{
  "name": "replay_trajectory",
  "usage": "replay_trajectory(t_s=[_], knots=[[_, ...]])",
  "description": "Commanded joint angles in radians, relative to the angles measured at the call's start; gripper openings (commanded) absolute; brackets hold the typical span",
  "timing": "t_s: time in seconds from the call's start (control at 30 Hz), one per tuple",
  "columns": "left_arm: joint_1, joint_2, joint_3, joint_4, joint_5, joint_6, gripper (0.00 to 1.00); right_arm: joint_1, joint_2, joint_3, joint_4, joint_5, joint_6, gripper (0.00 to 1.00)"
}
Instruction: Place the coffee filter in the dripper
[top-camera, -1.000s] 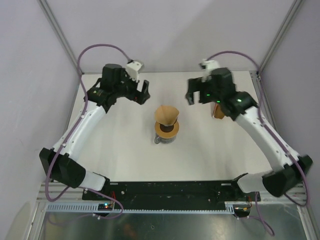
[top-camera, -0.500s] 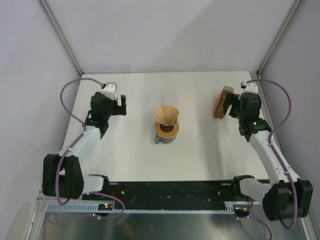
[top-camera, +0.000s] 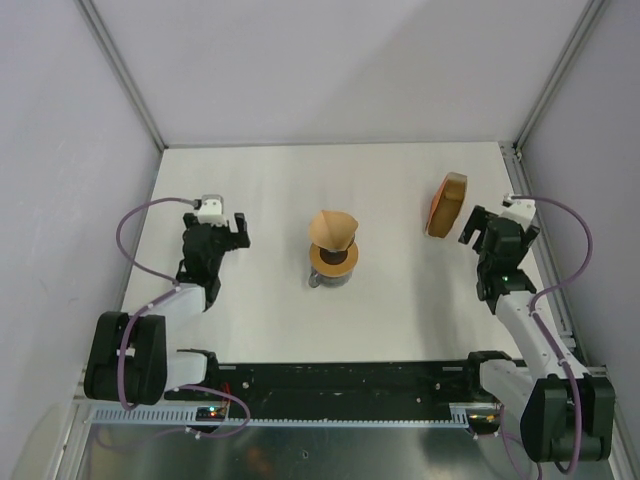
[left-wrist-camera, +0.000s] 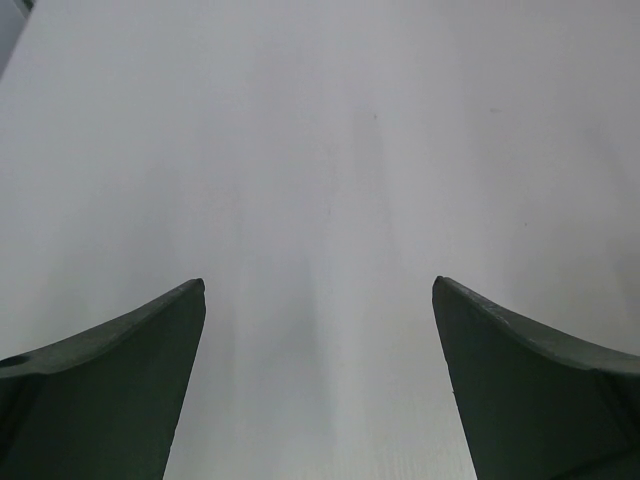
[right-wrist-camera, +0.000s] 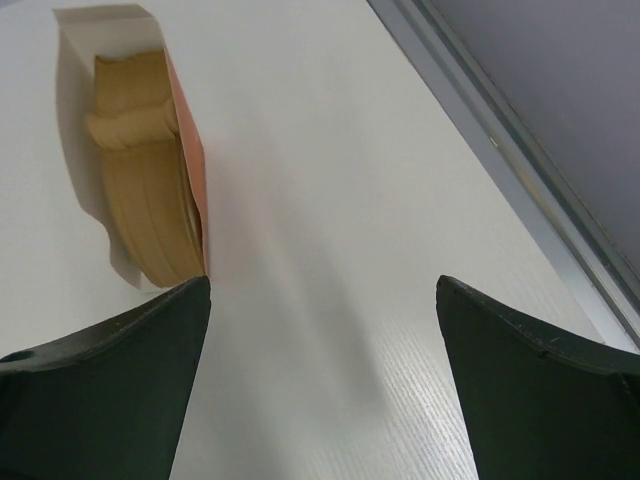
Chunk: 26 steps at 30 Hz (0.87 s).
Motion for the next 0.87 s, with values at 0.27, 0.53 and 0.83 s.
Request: replay_trajectory(t_s=[0.27, 0.53, 0.83], knots=[[0.007, -0.007, 0.000, 0.164, -0.128, -0.009, 1.00, -0.007, -0.048, -0.164, 0.286, 0.009, -0.007, 0.99], [0.008, -0.023, -0.012, 0.166, -0.103, 0.005, 1.00, -0.018, -0.045, -0.170, 0.305, -0.020, 0.004, 0.99], [0.008, -0.019, -0.009, 0.164, -0.136, -0.002, 1.00, -0.053, -0.042, -0.170, 0.300, -0.041, 0.021, 0.99]])
